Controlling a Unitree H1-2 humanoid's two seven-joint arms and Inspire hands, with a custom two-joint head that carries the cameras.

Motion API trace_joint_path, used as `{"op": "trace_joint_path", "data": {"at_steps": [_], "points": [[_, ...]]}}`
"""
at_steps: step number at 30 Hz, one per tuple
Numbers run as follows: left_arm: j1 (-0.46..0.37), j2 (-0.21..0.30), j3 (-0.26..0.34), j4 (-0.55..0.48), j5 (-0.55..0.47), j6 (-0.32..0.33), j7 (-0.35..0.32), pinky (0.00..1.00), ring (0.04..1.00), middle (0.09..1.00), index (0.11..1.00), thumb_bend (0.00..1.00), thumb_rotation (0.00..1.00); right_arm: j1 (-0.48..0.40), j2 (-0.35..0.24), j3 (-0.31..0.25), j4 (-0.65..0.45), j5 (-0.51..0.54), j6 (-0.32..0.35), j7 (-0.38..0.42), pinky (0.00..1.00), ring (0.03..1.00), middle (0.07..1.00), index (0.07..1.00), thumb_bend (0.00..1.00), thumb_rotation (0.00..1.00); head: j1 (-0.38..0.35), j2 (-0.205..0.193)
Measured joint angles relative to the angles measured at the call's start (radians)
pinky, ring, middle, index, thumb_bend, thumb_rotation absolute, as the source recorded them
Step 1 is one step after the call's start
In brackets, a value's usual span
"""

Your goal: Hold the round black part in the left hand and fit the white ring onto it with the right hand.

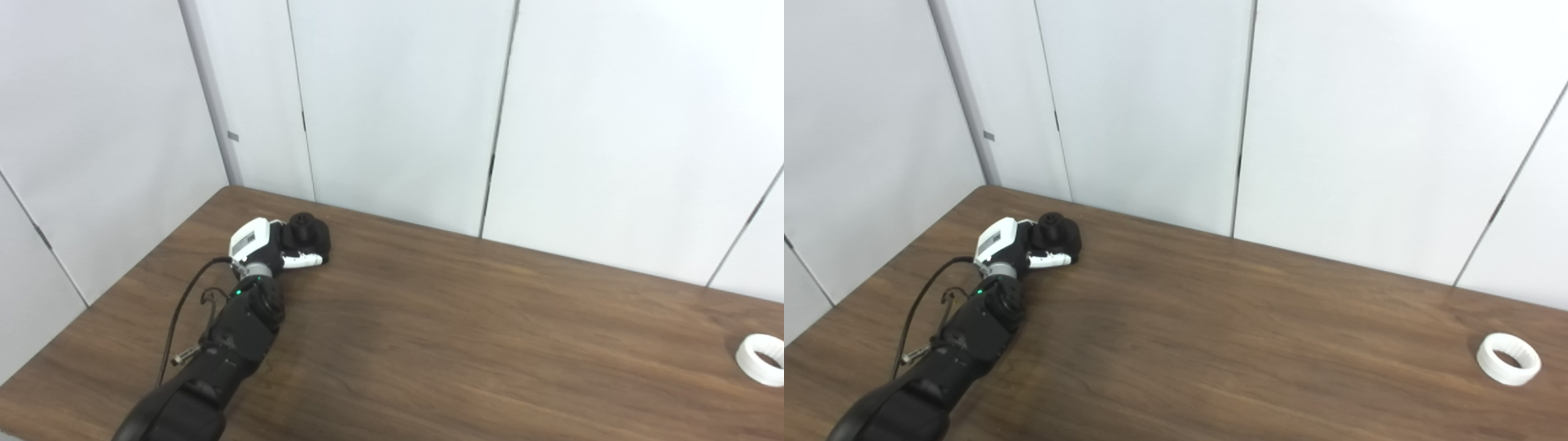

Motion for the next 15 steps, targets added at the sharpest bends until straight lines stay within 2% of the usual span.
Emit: {"op": "trace_joint_path", "data": {"at_steps": [12,15], "points": [[-0.021,-0.002,0.001,0.04,-0.002,-0.003,0.018,0.98,0.929,0.877,0.74,0.97,0.45,0.0,0.0,0.003,0.0,-0.007,-0.003,0.0,1.0,1.0,0.959,0.959,0.65,1.0,-0.002,0.002],[-0.021,-0.004,0.004,0.042,-0.004,-0.004,0.024,0.98,0.93,0.873,0.724,0.94,0.42,0.0,0.0,0.004,0.0,-0.012,-0.003,0.0,1.0,1.0,0.958,0.958,0.64,1.0,-0.005,0.003]]}}
